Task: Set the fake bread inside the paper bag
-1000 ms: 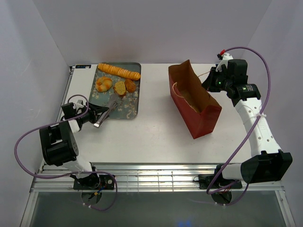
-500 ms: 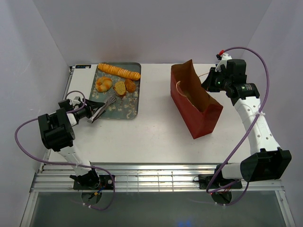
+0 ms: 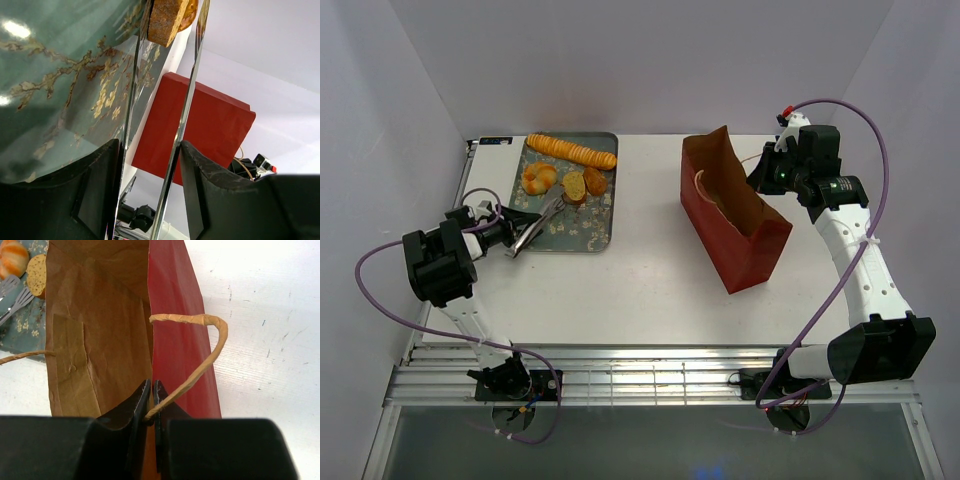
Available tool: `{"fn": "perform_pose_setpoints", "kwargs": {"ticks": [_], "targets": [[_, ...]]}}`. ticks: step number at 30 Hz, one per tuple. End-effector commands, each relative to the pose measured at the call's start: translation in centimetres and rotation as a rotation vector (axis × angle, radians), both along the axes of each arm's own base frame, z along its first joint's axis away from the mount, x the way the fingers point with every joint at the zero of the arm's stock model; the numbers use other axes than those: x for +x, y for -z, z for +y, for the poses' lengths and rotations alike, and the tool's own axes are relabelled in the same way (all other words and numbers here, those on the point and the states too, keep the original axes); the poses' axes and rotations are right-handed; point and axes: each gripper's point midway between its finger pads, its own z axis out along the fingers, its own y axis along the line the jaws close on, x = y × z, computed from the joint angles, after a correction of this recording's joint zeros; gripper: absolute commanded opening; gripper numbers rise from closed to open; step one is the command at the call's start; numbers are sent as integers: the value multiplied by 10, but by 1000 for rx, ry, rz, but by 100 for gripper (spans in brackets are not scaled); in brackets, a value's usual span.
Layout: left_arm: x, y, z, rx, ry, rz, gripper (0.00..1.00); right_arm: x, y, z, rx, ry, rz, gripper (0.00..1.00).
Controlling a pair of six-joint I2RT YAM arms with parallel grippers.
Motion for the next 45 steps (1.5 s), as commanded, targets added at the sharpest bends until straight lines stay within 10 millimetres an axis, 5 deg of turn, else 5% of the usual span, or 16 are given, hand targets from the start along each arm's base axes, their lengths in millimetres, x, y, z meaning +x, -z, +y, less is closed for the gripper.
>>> {"fn": "perform_pose_setpoints", "kwargs": {"ticks": [1,14,20,27,38,45], "targets": [[9,-14,3,23,13,-65,61,8,-21,-1,-7,5,-71,13],[26,-10,-27,37,88,-76,59,11,-19,-1,-7,6,-74,13],[25,-5,-30,38,90,-64,41,11,-20,-3,-17,11,-79,13],[18,-26,-33,37,101,-102,27,10,-22,-3,-16,11,-82,13],[-7,-141,-57,88,159,-359,20,8,-20,-1,-3,9,-66,12],[-36,-219,-138,120,337,-576,20,9,-30,-3,-6,23,-78,12]]}}
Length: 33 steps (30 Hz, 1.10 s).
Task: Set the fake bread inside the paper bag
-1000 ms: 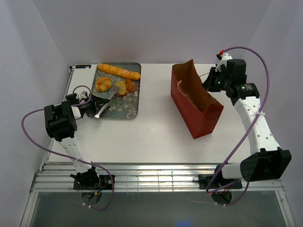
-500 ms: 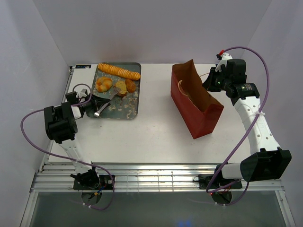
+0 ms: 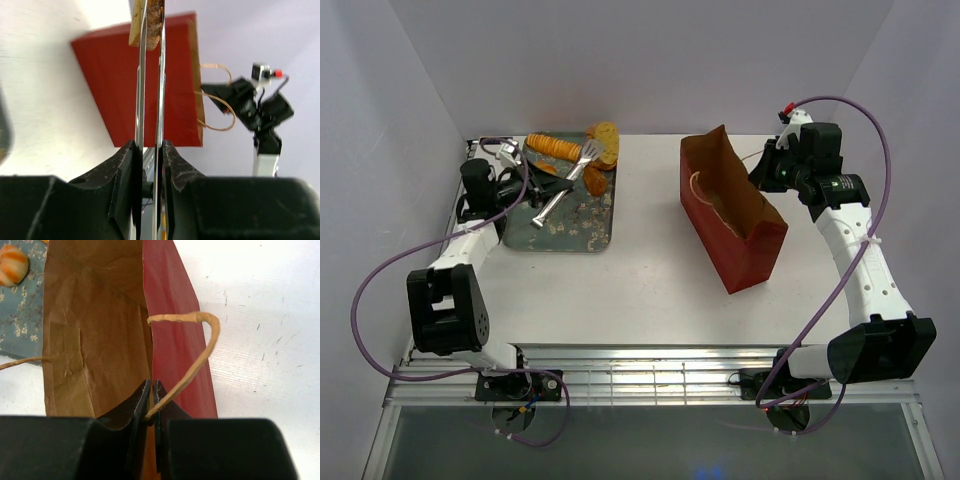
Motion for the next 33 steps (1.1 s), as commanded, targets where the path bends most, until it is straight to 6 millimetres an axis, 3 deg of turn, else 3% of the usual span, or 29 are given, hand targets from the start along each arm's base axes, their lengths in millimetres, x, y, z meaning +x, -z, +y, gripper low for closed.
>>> {"fn": "perform_pose_setpoints", "kwargs": {"ticks": [1,4,8,14,21,27,33], "targets": [[-30,-56,-61,22,163,-167,20,7,-25,-1,2,11,-65,12],[-50,-87,-98,31,234,-259,20,6,-25,-2,1,18,-62,12],[-68,-131,-127,31,271,-361,21,5,-28,-2,3,24,-68,12],[-78,-166,-164,94,253,-452,21,2,-28,-2,8,23,-67,12],[-77,-142,-202,142,276,-363,22,1,-30,-2,12,25,-70,12],[-73,-134,-230,140,291,-329,23,1,-31,-2,15,27,-70,12],[-67,-114,-233,159,262,-273,28,1,-31,-3,9,29,-72,12]]}}
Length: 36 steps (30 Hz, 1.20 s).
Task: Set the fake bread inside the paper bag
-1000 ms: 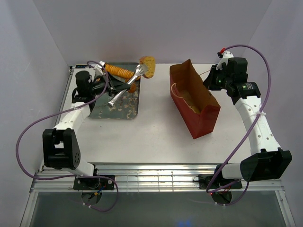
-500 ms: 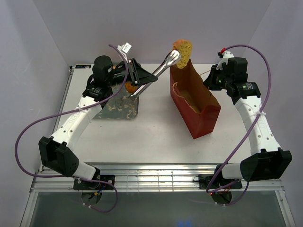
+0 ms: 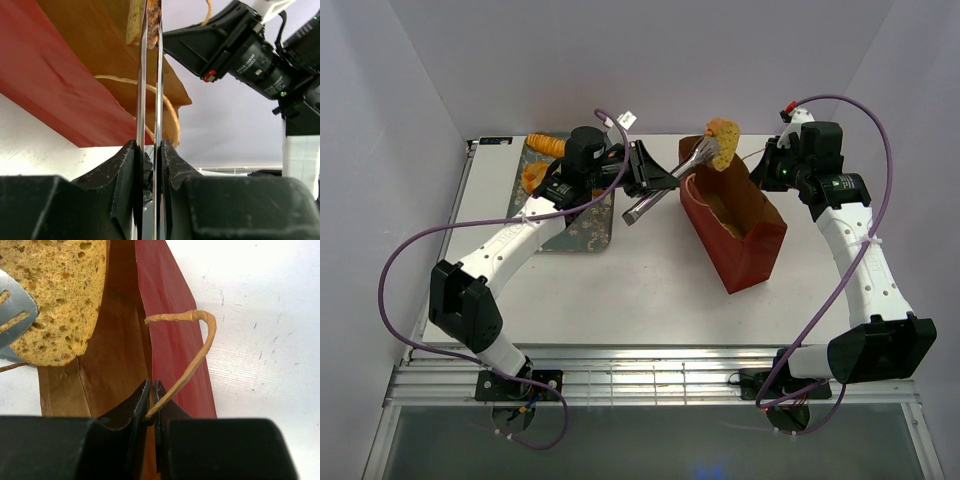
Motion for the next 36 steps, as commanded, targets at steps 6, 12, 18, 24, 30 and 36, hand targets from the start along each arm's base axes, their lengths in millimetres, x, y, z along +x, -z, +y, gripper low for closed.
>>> {"fn": "perform_pose_setpoints", "kwargs": {"ticks": [6,12,18,24,30,36], "targets": [[-3,-22,5,-47,-29,-52,46,0,-24,-1,3,9,-63,13],[-4,-20,3,-49,-24,-45,48,0,-24,-2,3,11,-65,13],[-5,-16,4,-45,-24,-41,49,1,-23,-1,1,8,-64,13],[-5,-16,3,-48,-17,-41,50,1,-25,-2,1,9,-69,13],[-5,-19,2,-47,-13,-48,50,1,-25,-3,-6,11,-67,13],[-8,-26,11,-38,-38,-65,51,1,-27,-2,-4,10,-68,13]]}}
